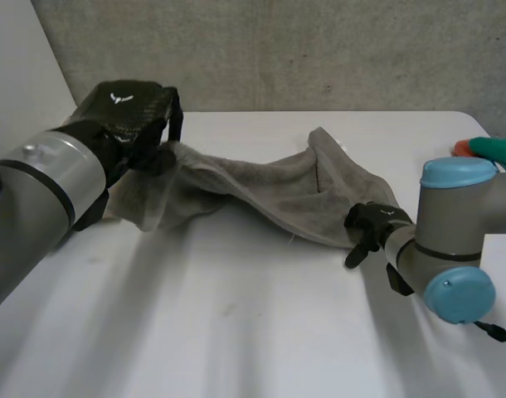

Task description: Fold the laundry.

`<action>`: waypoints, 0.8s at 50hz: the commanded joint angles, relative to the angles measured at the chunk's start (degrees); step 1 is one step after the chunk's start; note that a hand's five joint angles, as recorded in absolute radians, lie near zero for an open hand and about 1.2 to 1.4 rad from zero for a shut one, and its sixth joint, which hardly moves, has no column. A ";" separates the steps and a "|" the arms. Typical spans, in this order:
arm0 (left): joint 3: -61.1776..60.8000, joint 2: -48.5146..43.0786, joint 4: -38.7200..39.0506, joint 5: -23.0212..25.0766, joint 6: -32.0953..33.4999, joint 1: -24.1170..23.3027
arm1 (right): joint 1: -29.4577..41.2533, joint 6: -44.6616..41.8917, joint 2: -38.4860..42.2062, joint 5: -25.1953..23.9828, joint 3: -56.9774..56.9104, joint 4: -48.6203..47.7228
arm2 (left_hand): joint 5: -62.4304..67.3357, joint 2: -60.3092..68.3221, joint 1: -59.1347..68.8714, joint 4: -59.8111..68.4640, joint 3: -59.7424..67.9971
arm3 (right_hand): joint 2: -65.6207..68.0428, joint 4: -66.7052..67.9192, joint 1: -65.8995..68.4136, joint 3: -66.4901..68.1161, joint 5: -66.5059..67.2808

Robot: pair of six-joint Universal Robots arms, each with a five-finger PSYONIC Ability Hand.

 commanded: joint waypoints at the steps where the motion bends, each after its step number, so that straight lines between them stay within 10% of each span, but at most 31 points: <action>1: 3.77 1.16 -2.67 -0.82 -2.25 -2.41 | 1.52 2.97 1.70 5.26 -1.59 -5.38 | 12.90 11.54 15.28 11.49 11.94 | 10.64 10.46 10.76 10.78 10.51; 16: 1.23 2.13 -3.03 -1.17 -2.43 1.89 | -2.69 -0.53 1.01 7.73 -3.97 -7.67 | 12.90 11.54 15.28 11.49 11.94 | 48.34 48.16 48.46 48.48 48.21; 25: -8.26 -5.05 -3.38 3.83 -0.59 7.60 | -9.63 -40.53 -16.99 -10.08 1.48 12.13 | 12.90 11.54 15.28 11.49 11.94 | 48.34 48.16 48.46 48.48 48.21; 32: -8.27 -16.74 -4.34 6.82 2.58 8.58 | -12.72 -62.75 -17.82 -7.93 1.05 37.29 | 12.90 11.54 15.28 11.49 11.94 | 48.34 48.16 48.46 48.48 48.21; 40: 6.63 -24.40 -2.52 6.21 4.95 8.31 | -10.70 -53.31 -9.65 -4.23 -14.21 28.93 | 12.90 11.54 15.28 11.49 11.94 | 48.34 48.16 48.46 48.48 48.21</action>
